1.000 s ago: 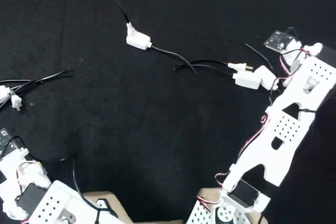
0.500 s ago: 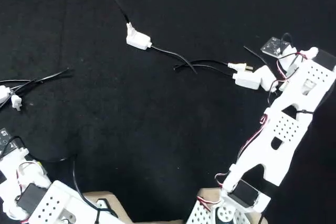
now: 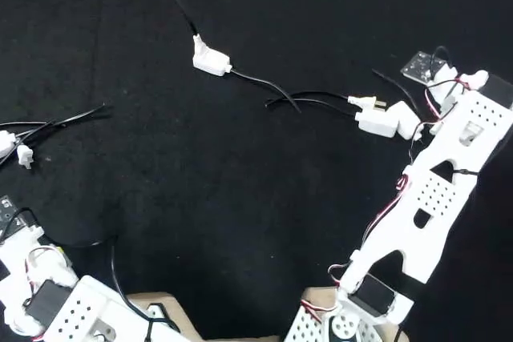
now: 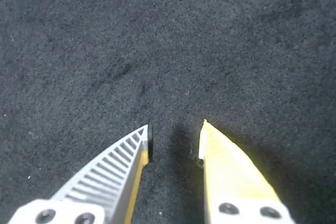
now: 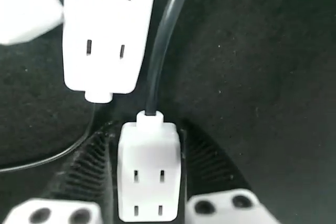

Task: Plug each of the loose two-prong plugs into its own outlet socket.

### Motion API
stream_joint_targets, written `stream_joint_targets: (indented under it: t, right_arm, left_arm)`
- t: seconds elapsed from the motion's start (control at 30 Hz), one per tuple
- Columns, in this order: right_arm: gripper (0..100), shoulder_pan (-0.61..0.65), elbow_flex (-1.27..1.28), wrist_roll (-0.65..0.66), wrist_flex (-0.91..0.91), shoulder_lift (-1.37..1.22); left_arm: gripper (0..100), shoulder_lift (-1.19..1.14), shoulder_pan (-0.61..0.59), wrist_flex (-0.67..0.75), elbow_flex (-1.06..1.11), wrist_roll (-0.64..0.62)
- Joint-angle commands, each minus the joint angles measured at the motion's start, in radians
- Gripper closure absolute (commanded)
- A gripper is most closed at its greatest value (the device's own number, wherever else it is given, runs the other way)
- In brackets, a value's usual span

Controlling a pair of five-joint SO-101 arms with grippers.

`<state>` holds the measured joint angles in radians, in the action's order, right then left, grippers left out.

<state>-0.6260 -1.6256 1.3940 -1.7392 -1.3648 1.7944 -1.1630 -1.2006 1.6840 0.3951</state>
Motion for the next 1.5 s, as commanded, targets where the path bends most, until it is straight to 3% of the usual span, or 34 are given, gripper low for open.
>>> stream_joint_targets:
  t: [0.0,0.27,0.8,1.07,1.47]
  right_arm:
    - [97.8,0.020,-0.031,-0.083,-0.028,0.085]
    - [97.8,0.141,0.127,-0.199,-0.029,0.186]
    - [97.8,0.585,0.575,-0.506,-0.023,0.527]
    - [97.8,0.882,0.578,-0.654,-0.023,0.536]
    - [97.8,1.234,0.547,-0.899,-0.020,0.515]
  left_arm:
    - [83,0.009,0.007,-0.005,0.016,0.003]
    - [83,0.009,0.007,-0.005,0.016,0.003]
    - [83,0.009,0.004,-0.005,0.016,0.002]
    - [83,0.009,0.004,-0.005,0.016,0.002]
    - [83,0.009,0.002,-0.005,0.016,0.002]
